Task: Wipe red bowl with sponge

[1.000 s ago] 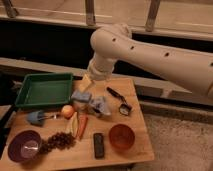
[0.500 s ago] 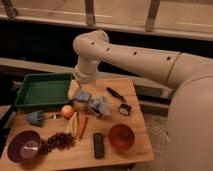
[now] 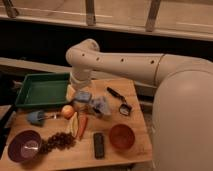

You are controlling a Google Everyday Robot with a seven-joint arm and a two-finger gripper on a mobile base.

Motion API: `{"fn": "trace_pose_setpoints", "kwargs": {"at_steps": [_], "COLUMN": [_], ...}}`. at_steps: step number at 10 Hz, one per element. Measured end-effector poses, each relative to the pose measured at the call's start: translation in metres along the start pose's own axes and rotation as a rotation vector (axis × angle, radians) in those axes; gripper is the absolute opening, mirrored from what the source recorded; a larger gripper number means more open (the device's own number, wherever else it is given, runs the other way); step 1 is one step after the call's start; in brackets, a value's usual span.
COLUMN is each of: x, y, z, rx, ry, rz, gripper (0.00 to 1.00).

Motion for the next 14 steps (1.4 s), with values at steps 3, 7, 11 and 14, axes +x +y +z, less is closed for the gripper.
{"fn": "trace_pose_setpoints", "kwargs": {"at_steps": [3,7,11,14], "x": [-0.008,-0.004,-0.02,-0.028], "y": [-0.001,-0.004,-0.001,-0.002], "z": [-0.004,0.006,0.029,0.04], "rx": [0.023,0.027,0.001,0.008], "ry": [-0.056,-0.027,-0.019,-0.032], "rz": [0.005,0.006,-0.022,-0.058], "gripper": [0.78,0.78,0.78,0.78]}}
